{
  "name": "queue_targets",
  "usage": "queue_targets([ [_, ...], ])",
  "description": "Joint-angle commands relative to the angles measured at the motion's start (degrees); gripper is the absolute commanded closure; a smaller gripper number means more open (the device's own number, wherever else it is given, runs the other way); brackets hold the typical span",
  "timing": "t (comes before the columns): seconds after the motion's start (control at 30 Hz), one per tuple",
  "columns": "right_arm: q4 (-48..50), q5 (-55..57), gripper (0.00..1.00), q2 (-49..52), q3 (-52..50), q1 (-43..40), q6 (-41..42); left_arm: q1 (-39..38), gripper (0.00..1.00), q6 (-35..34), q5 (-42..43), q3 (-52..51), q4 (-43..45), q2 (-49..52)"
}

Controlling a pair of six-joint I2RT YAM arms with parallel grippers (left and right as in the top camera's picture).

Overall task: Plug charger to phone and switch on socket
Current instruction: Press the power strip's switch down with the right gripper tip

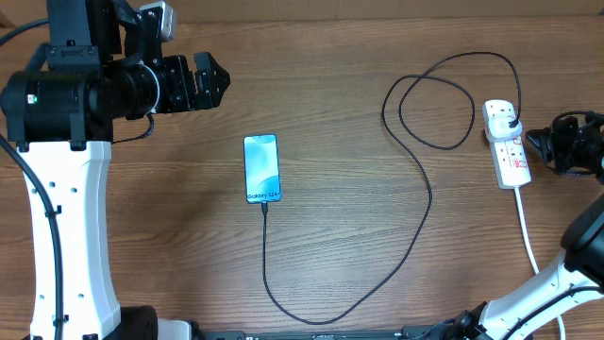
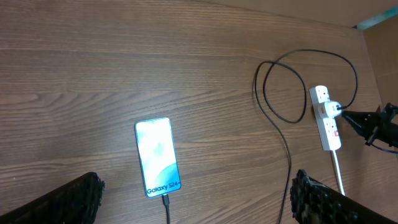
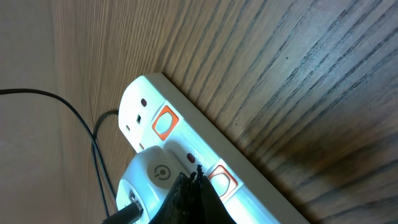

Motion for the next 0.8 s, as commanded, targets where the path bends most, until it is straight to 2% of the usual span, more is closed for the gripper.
queue_targets([
  [0.0, 0.37, -0.79, 0.96, 0.61, -0.39, -0.11, 0.46, -0.39, 0.01, 0.04, -0.42, 0.74, 0.07, 0.2],
  [0.77, 4.74, 0.26, 0.96, 0.66, -3.78, 0.76, 3.02, -0.39, 0.0, 0.04, -0.39, 0.74, 0.07, 0.2],
])
